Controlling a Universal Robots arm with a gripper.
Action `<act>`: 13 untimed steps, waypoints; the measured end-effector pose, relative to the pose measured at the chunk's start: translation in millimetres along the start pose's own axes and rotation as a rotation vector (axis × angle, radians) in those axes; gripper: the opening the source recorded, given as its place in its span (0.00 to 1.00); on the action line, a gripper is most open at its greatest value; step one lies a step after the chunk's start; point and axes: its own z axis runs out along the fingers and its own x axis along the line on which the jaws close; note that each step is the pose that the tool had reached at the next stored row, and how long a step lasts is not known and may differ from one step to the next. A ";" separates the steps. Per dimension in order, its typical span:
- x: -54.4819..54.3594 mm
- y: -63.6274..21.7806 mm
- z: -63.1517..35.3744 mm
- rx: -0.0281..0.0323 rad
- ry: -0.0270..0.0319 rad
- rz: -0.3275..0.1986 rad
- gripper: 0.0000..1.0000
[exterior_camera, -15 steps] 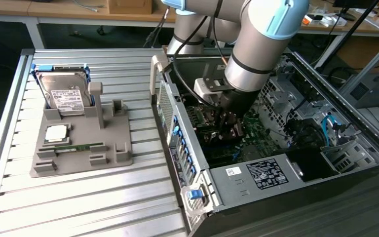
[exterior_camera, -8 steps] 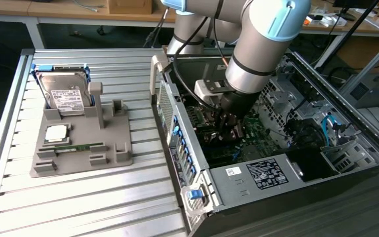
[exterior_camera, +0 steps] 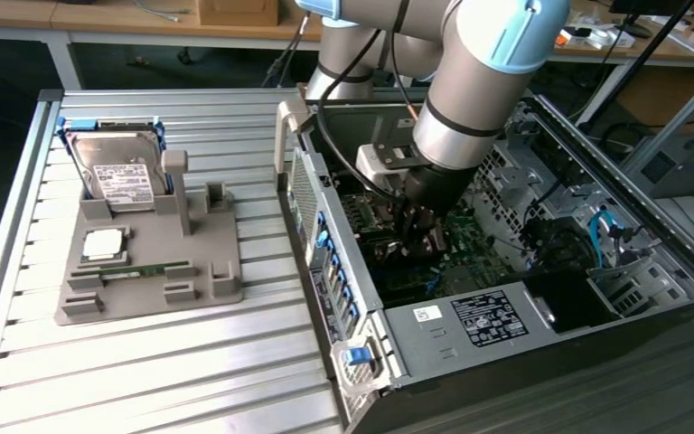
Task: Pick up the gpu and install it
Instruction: 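Insert the gpu into the slot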
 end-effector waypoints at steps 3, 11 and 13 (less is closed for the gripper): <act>0.0 0.5 0.2 0.0001 -0.0001 0.000 0.27; -0.1 0.8 0.5 0.0001 -0.0003 0.003 0.27; -0.1 -0.4 0.5 0.0002 -0.0004 0.012 0.27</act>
